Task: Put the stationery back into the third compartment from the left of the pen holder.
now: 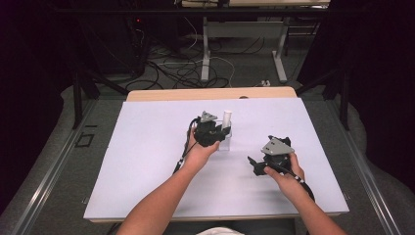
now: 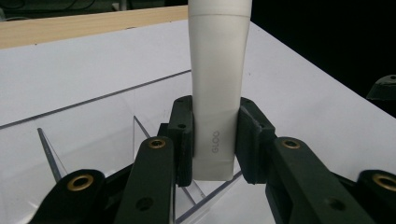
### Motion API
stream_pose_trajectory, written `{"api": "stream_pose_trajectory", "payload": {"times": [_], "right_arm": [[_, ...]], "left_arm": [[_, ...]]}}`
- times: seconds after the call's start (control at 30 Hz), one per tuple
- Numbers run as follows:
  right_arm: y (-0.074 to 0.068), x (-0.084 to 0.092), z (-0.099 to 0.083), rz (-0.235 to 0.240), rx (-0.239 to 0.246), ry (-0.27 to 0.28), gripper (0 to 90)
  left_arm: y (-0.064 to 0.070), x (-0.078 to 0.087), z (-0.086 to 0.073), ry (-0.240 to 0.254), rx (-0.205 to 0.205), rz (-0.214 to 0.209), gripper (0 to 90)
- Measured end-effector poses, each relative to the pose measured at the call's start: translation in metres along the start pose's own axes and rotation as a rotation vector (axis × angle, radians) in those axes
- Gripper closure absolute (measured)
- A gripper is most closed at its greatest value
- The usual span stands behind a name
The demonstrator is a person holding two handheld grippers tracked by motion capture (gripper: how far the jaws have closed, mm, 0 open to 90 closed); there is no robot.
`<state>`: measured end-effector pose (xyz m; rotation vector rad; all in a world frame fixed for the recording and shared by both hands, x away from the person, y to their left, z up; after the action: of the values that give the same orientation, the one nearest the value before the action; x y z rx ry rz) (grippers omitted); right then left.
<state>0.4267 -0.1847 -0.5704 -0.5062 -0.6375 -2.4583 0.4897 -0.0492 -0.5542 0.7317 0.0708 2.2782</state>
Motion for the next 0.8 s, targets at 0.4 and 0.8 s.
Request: {"api": "stream_pose_trajectory", "payload": {"times": [0.4,0.8], "right_arm": [[-0.0028,-0.0022,-0.0004,0.009,-0.003,0.005,0.0],[-0.0051,-0.0022,-0.0024,0.027,-0.003,-0.010,0.0]], "left_arm": [[-0.0023,-0.0039,-0.0063,-0.016,-0.019,0.021,71.0],[0.0010,0.0017,-0.0038,-0.011,-0.027,0.044,59.4]]}}
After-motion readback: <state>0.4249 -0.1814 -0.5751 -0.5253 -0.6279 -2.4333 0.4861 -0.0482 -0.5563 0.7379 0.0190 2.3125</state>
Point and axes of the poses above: each handheld gripper's, and its own axes: x roughly backward along the jaws, z roughly out of its top, y roughly to its right, the point moved 10 cm from there along -x, roughly forward along the jaws, and after that the axes turned 1 degree about x, right-handed, at the moved point
